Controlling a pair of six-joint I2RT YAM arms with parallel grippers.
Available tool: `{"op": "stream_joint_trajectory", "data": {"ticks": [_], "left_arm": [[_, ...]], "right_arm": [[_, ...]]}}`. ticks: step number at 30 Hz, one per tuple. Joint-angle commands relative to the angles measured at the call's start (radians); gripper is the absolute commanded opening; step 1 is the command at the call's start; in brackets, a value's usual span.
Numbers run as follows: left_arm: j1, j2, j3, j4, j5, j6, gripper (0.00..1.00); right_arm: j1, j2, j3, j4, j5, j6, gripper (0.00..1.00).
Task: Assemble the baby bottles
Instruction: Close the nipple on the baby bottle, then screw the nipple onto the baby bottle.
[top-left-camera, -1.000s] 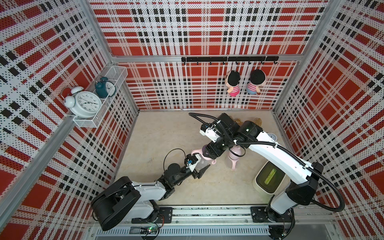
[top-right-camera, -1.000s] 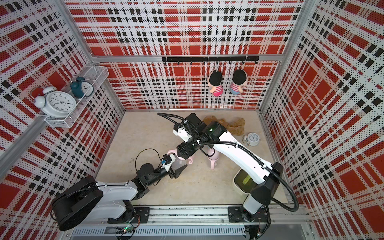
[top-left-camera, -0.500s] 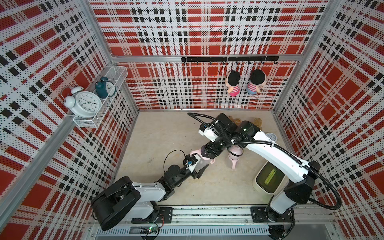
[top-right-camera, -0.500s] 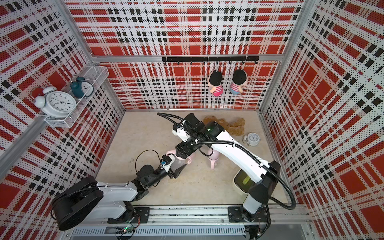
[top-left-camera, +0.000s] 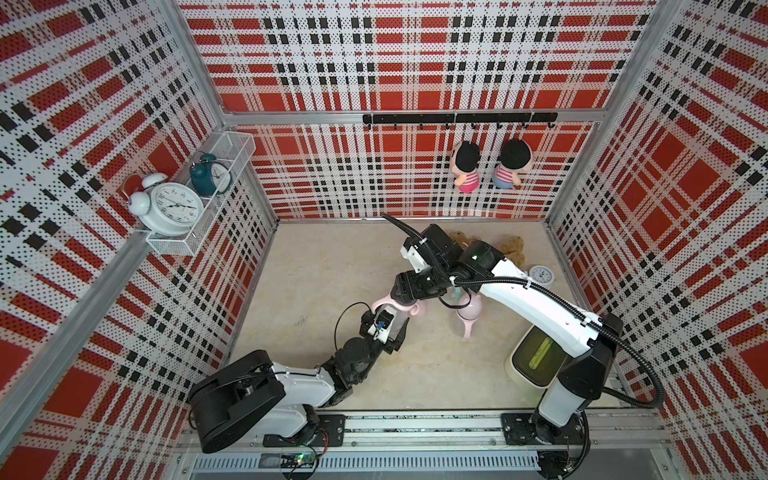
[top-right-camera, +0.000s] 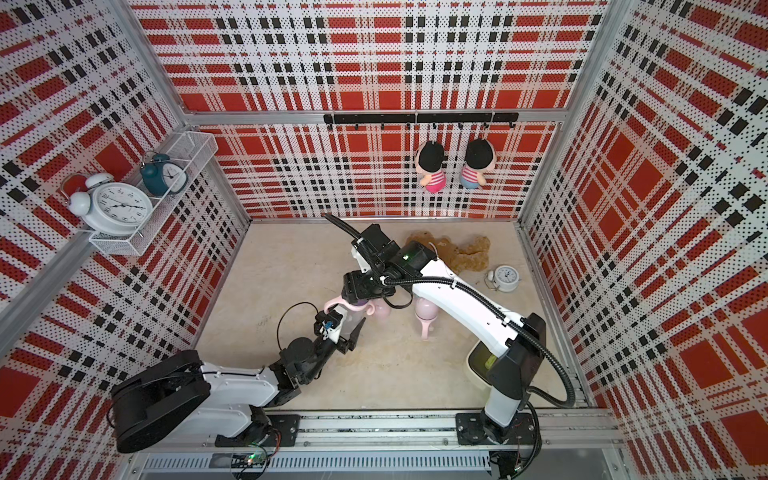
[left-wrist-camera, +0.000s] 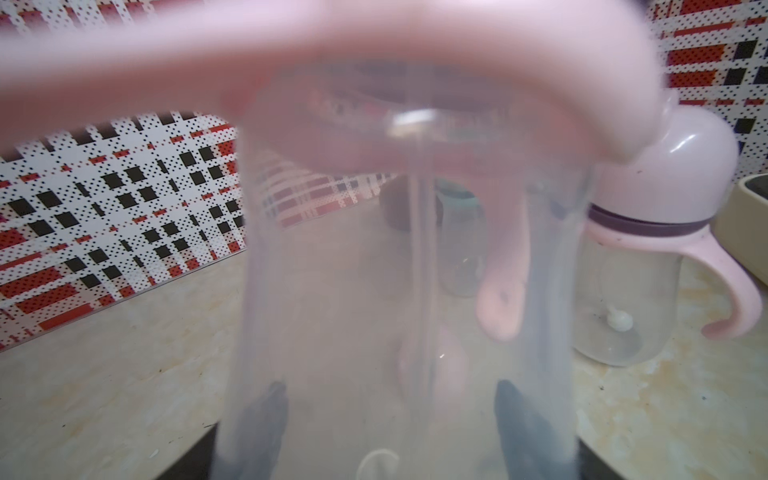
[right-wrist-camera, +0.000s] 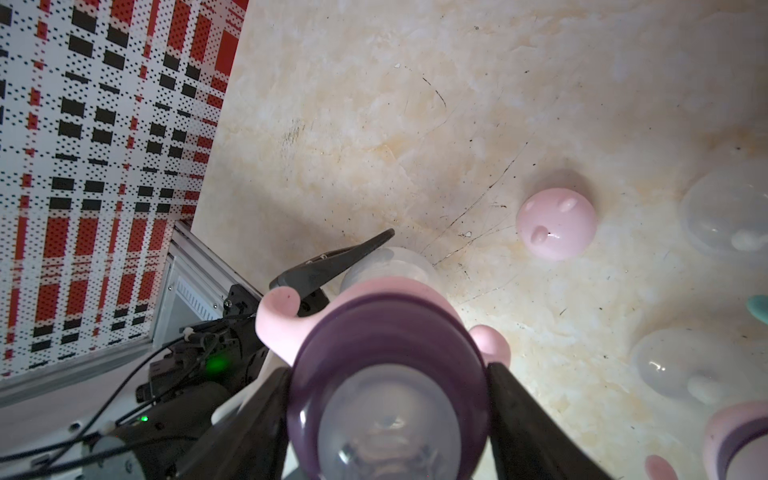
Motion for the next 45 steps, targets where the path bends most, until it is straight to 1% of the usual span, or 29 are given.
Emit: {"op": "stream_joint_trajectory", "data": {"ticks": [1, 3, 7, 8, 10, 11, 14, 16, 18, 20, 22, 23, 27, 30, 33, 37, 41, 45], "left_arm": [[-0.013, 0.007, 0.046, 0.163, -0.054, 0.012, 0.00], [-0.010, 0.010, 0.036, 0.172, -0.010, 0.017, 0.00], [-0.006, 0.015, 0.035, 0.169, 0.028, 0.020, 0.00], [-0.004, 0.012, 0.037, 0.162, 0.036, 0.020, 0.00], [0.003, -0.002, 0.041, 0.139, 0.067, 0.012, 0.00], [0.011, -0.009, 0.045, 0.127, 0.091, 0.004, 0.00], [0.056, -0.040, 0.052, 0.093, 0.210, -0.041, 0.00], [0.099, -0.061, 0.057, 0.075, 0.318, -0.076, 0.00], [0.129, -0.078, 0.061, 0.064, 0.401, -0.099, 0.00], [0.152, -0.094, 0.067, 0.048, 0.460, -0.120, 0.00], [0.174, -0.108, 0.073, 0.031, 0.522, -0.134, 0.00], [0.181, -0.113, 0.076, 0.022, 0.554, -0.141, 0.00], [0.196, -0.122, 0.092, -0.001, 0.657, -0.173, 0.00], [0.210, -0.132, 0.090, 0.008, 0.727, -0.209, 0.00], [0.217, -0.132, 0.093, 0.019, 0.775, -0.239, 0.00], [0.225, -0.132, 0.098, 0.028, 0.829, -0.270, 0.00], [0.230, -0.127, 0.095, 0.066, 0.858, -0.311, 0.00], [0.237, -0.124, 0.096, 0.074, 0.872, -0.328, 0.00]], "right_arm": [[0.022, 0.020, 0.015, -0.005, 0.004, 0.078, 0.70], [0.023, 0.029, 0.063, -0.040, 0.019, 0.048, 0.75], [0.025, 0.017, 0.133, -0.075, 0.024, -0.025, 0.86], [0.025, 0.004, 0.138, -0.078, 0.027, -0.039, 0.89], [0.027, -0.031, 0.124, -0.062, 0.035, -0.068, 0.99], [0.027, -0.052, 0.110, -0.052, 0.041, -0.082, 1.00], [0.026, -0.116, 0.051, -0.016, 0.077, -0.147, 1.00], [0.027, -0.174, -0.018, 0.048, 0.073, -0.194, 0.99], [0.027, -0.239, -0.105, 0.138, 0.070, -0.233, 0.97], [0.026, -0.299, -0.186, 0.219, 0.069, -0.278, 0.95], [0.026, -0.356, -0.274, 0.319, 0.006, -0.349, 0.94], [0.027, -0.386, -0.329, 0.378, -0.007, -0.373, 0.94], [0.026, -0.495, -0.499, 0.560, -0.046, -0.450, 0.92], [0.025, -0.552, -0.583, 0.664, -0.054, -0.480, 0.90], [0.026, -0.592, -0.644, 0.757, -0.051, -0.493, 0.88], [0.021, -0.607, -0.678, 0.819, -0.071, -0.493, 0.86], [0.007, -0.606, -0.712, 0.883, -0.116, -0.482, 0.85], [-0.005, -0.590, -0.721, 0.907, -0.148, -0.472, 0.84]]}}
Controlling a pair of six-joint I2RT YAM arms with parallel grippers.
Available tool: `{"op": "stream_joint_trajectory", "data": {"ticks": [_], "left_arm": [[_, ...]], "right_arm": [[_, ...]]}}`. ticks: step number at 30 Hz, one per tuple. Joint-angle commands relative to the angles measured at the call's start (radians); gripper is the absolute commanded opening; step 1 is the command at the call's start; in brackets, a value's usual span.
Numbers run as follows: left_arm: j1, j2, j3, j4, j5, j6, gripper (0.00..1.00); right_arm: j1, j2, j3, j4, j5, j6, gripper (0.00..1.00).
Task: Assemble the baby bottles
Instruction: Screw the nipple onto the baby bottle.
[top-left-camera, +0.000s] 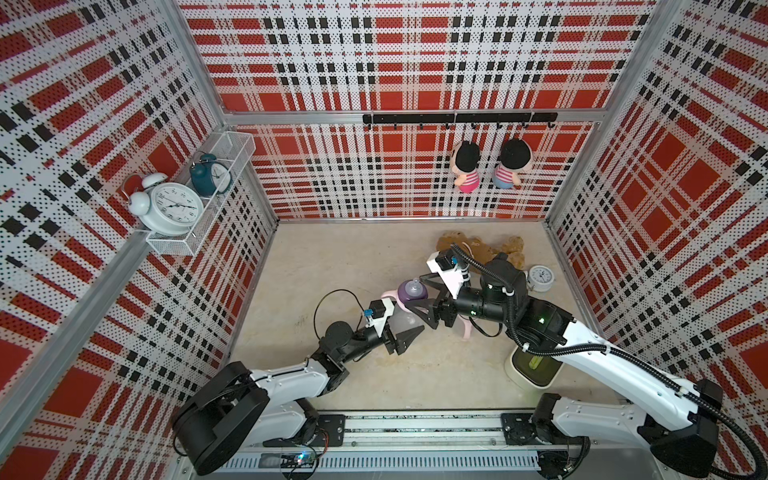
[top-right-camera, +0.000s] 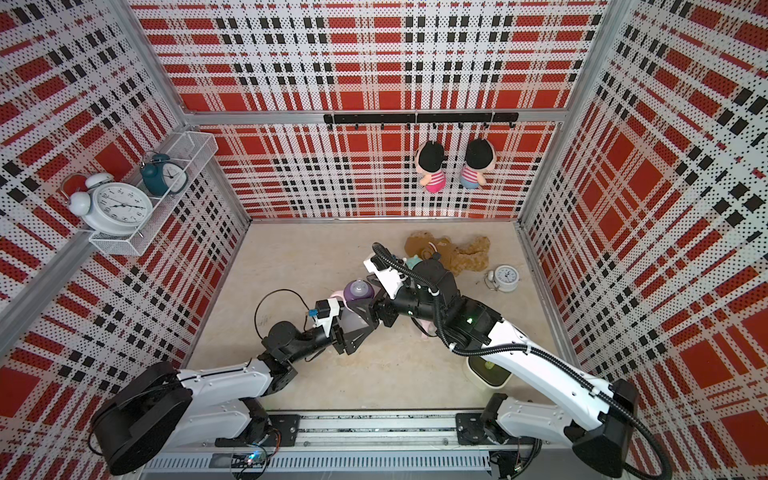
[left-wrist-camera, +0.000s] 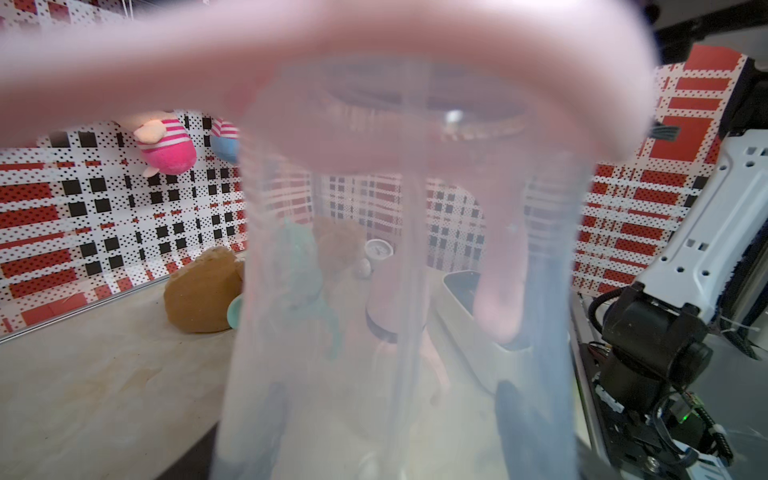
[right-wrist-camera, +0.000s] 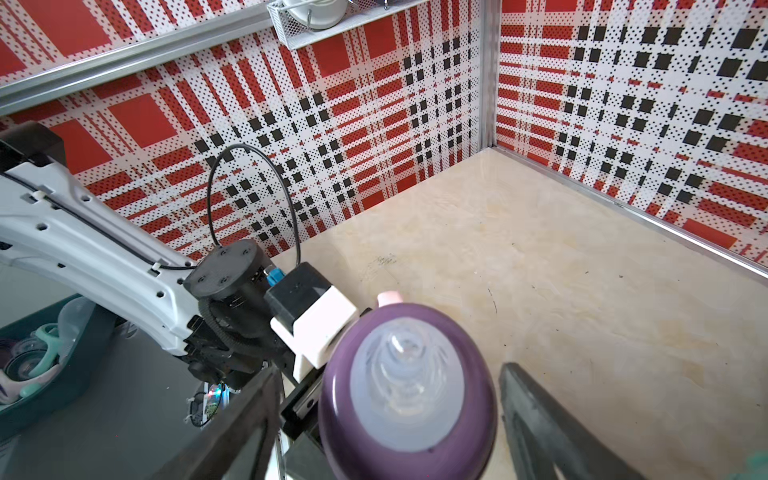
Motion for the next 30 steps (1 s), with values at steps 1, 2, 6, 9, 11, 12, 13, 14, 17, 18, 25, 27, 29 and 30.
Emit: {"op": "stream_joint_trajectory", "data": {"ticks": [1, 2, 6, 9, 11, 12, 13, 14, 17, 18, 25, 27, 29, 30], "left_arm": [[0.015, -0.010, 0.024, 0.072, 0.041, -0.038, 0.00], [0.016, -0.011, 0.024, 0.073, 0.041, -0.039, 0.00], [0.018, -0.009, 0.026, 0.073, 0.044, -0.040, 0.00], [0.018, -0.005, 0.029, 0.072, 0.049, -0.043, 0.00], [0.018, -0.004, 0.031, 0.073, 0.051, -0.043, 0.00], [0.018, -0.004, 0.030, 0.073, 0.051, -0.043, 0.00], [0.018, -0.004, 0.029, 0.073, 0.050, -0.043, 0.00], [0.018, -0.002, 0.029, 0.073, 0.050, -0.043, 0.00], [0.019, -0.004, 0.029, 0.072, 0.052, -0.043, 0.00], [0.018, -0.005, 0.029, 0.072, 0.052, -0.043, 0.00], [0.019, -0.021, 0.028, 0.060, 0.014, -0.040, 0.00], [0.018, -0.030, 0.027, 0.054, -0.006, -0.038, 0.00], [0.016, -0.043, 0.028, 0.039, -0.059, -0.037, 0.00], [0.014, -0.050, 0.028, 0.029, -0.092, -0.032, 0.00]], "right_arm": [[-0.011, 0.004, -0.008, 0.076, -0.046, -0.008, 0.83], [-0.014, 0.008, -0.010, 0.082, -0.054, -0.008, 0.83], [-0.018, 0.027, -0.006, 0.087, -0.066, -0.008, 0.82], [-0.025, 0.048, 0.008, 0.071, -0.063, -0.011, 0.82], [-0.027, 0.060, 0.013, 0.068, -0.064, -0.010, 0.84], [-0.027, 0.062, 0.013, 0.071, -0.065, -0.010, 0.84], [-0.027, 0.063, 0.011, 0.074, -0.065, -0.010, 0.84], [-0.028, 0.065, 0.011, 0.077, -0.065, -0.009, 0.83], [-0.027, 0.069, 0.011, 0.085, -0.065, -0.007, 0.82], [-0.027, 0.070, 0.013, 0.085, -0.065, -0.006, 0.82], [-0.027, 0.088, 0.023, 0.076, -0.035, 0.005, 0.72], [-0.027, 0.095, 0.026, 0.068, -0.005, 0.015, 0.67], [-0.028, 0.104, 0.031, 0.054, 0.025, 0.025, 0.63], [-0.028, 0.107, 0.033, 0.050, 0.042, 0.036, 0.61]]}}
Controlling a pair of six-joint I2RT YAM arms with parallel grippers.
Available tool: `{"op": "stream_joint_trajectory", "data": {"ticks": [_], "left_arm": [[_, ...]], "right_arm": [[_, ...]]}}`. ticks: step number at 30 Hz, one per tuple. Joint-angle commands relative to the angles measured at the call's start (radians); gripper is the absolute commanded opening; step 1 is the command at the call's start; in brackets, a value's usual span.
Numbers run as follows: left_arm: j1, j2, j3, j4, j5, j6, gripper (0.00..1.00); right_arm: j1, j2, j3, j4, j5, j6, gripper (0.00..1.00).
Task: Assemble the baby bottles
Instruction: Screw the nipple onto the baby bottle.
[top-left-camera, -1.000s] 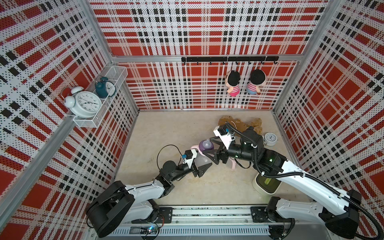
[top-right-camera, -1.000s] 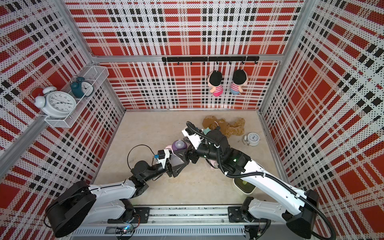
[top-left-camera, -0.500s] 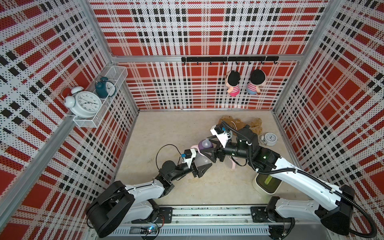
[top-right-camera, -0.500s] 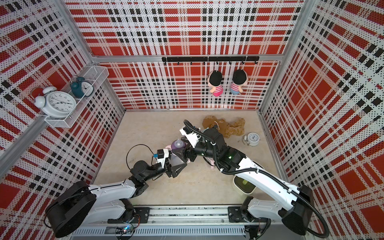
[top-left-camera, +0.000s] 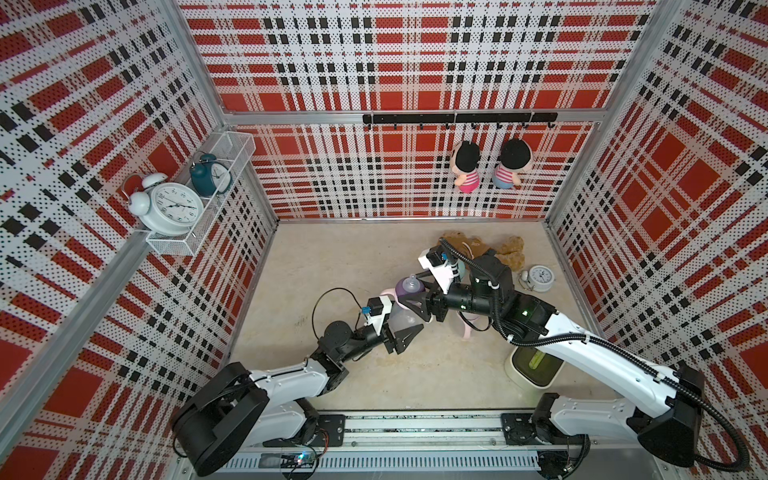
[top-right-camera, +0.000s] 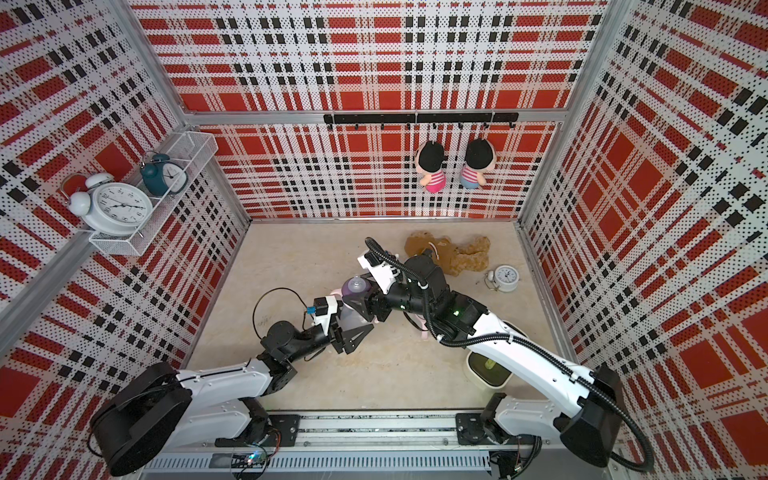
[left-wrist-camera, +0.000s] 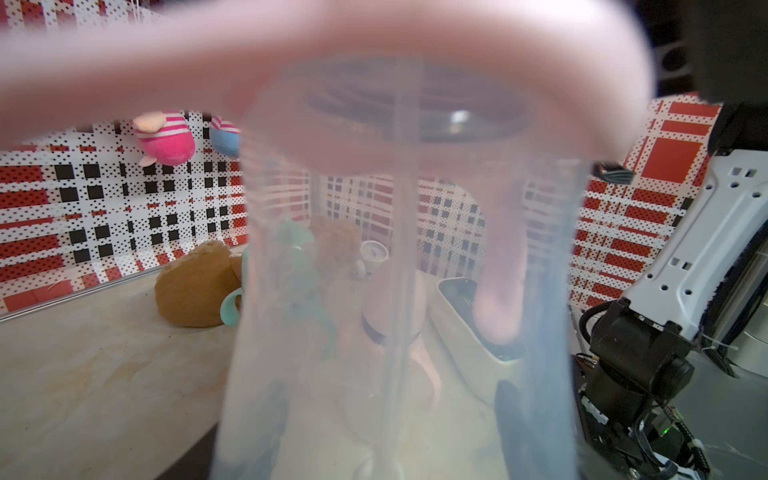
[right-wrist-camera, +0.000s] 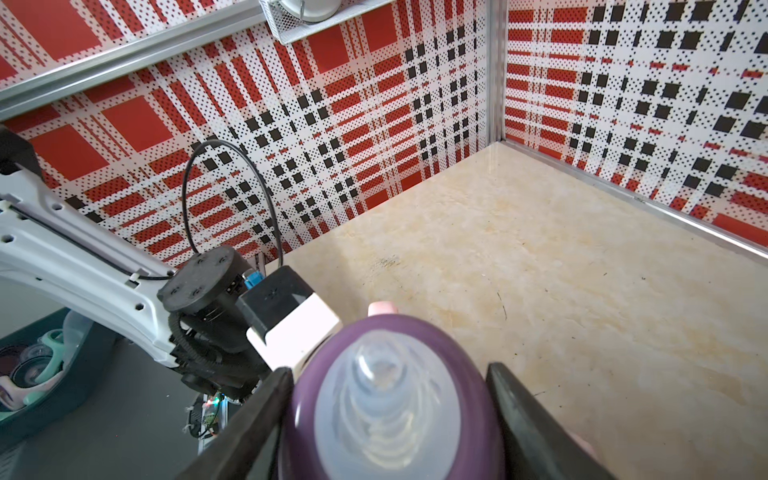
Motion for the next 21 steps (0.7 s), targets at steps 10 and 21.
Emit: {"op": "stream_joint_trajectory", "data": {"ticks": [10, 21], "left_arm": [[-0.080, -0.070, 0.039, -0.009, -0.536, 0.076, 0.00], [-0.186, 0.044, 0.096, -0.019, -0.795, 0.144, 0.00]], "right_arm": [[0.076, 0.069, 0.042, 0.011, 0.349, 0.197, 0.55], [0.198, 0.212, 0.191, -0.096, 0.755, 0.469, 0.70]]}}
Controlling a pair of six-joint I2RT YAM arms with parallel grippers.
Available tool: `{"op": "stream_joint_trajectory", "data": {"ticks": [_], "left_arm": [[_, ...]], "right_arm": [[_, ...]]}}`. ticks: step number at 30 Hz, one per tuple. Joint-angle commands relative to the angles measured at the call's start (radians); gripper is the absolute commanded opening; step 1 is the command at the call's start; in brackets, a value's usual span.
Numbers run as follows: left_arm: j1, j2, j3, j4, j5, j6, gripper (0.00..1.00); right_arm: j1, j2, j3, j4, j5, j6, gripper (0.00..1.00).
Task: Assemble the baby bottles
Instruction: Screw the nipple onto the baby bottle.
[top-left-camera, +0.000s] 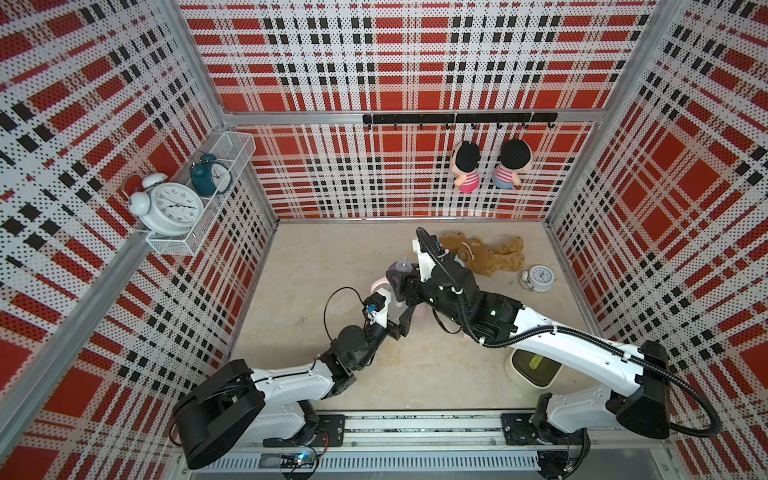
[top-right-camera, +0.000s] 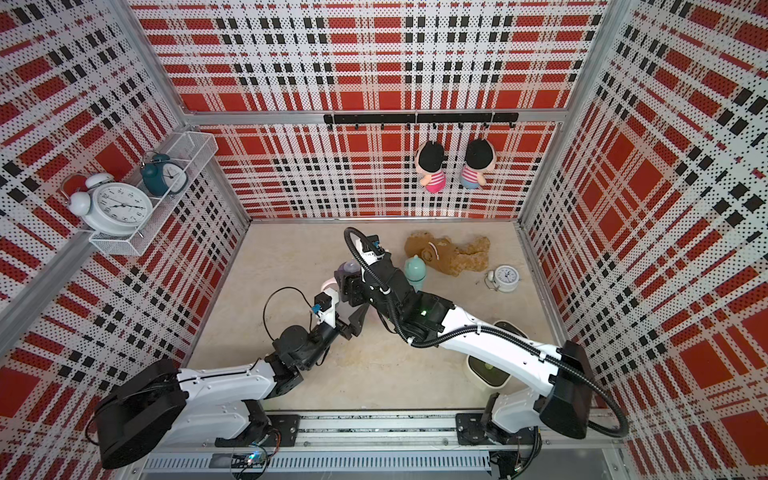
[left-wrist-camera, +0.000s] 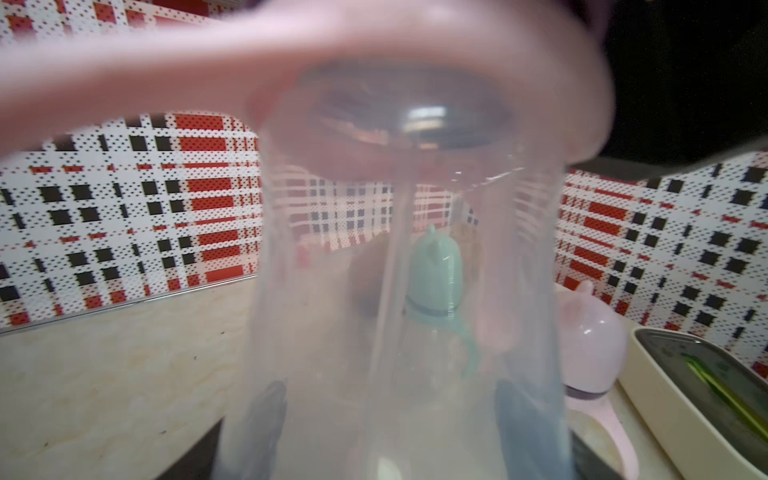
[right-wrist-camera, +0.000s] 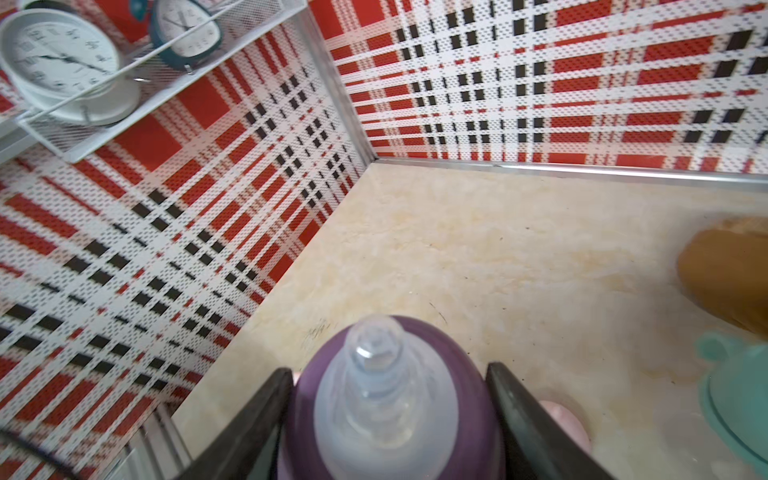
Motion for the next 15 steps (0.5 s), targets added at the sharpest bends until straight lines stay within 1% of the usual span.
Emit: {"op": "stream_joint_trajectory", "data": {"ticks": [1, 3, 5, 7, 9, 11, 12, 15], "left_arm": [[-0.011, 0.013, 0.038, 0.061, -0.086, 0.008, 0.00], [-0.005, 0.001, 0.032, 0.059, -0.063, 0.004, 0.00], [0.014, -0.017, 0.024, 0.053, 0.003, 0.000, 0.00], [0.053, -0.039, 0.021, 0.036, 0.132, -0.015, 0.00], [0.101, -0.062, 0.017, 0.025, 0.266, -0.042, 0.00], [0.141, -0.084, 0.011, 0.021, 0.384, -0.061, 0.00], [0.161, -0.093, 0.006, 0.021, 0.458, -0.065, 0.00], [0.195, -0.118, 0.004, 0.012, 0.618, -0.070, 0.00]], "right_arm": [[0.012, 0.019, 0.022, -0.071, 0.108, 0.098, 0.75], [0.012, -0.002, 0.014, -0.074, 0.098, 0.062, 0.85], [0.003, -0.038, 0.002, -0.067, 0.053, -0.005, 0.90], [-0.032, -0.083, -0.030, -0.033, -0.081, -0.083, 0.92], [-0.099, -0.136, -0.072, 0.011, -0.303, -0.125, 0.93], [-0.154, -0.172, -0.093, 0.019, -0.461, -0.163, 0.93], [-0.169, -0.188, -0.096, 0.010, -0.517, -0.195, 0.93], [-0.191, -0.229, -0.111, -0.010, -0.614, -0.279, 0.91]]}}
